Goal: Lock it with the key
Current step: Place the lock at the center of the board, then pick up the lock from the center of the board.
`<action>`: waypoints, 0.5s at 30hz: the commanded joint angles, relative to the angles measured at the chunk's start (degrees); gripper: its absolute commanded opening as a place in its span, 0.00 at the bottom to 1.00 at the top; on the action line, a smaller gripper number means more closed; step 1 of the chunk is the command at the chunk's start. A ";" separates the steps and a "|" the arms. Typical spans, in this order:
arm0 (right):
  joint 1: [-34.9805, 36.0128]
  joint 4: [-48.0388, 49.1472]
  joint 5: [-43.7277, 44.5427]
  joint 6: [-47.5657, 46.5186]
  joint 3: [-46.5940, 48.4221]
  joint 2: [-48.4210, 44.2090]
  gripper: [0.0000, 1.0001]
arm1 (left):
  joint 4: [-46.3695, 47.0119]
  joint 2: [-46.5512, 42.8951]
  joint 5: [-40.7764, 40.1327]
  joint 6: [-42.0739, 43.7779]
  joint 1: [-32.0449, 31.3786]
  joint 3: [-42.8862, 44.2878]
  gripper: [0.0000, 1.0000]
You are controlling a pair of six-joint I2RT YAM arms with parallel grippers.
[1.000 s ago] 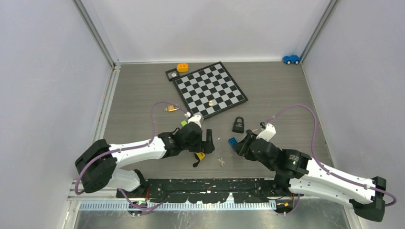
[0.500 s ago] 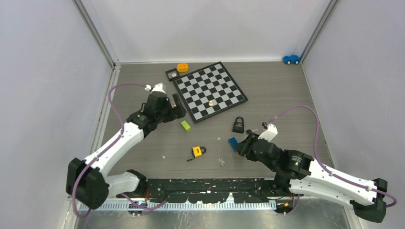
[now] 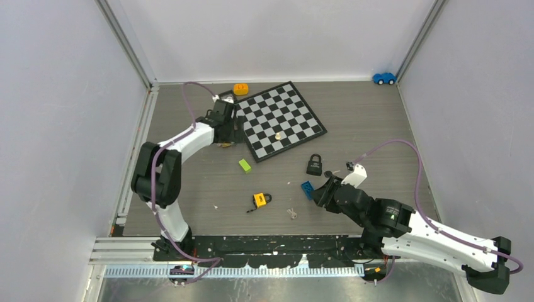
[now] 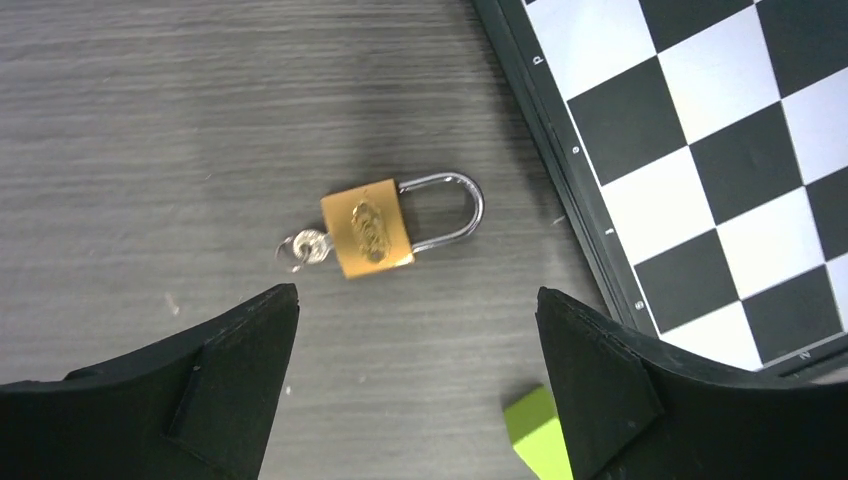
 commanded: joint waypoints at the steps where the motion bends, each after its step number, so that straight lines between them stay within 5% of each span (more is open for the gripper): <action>1: -0.14 0.66 0.62 0.00 0.31 -0.88 0.48 | 11.87 2.56 4.53 6.55 1.73 0.08 0.91; 7: -0.13 0.14 0.79 0.01 0.42 -1.26 0.48 | 27.65 2.92 15.18 3.94 6.22 -6.44 0.93; 15: -0.14 -0.74 0.28 -0.49 1.26 -1.42 0.48 | 26.48 9.21 21.68 6.99 7.36 -2.48 0.95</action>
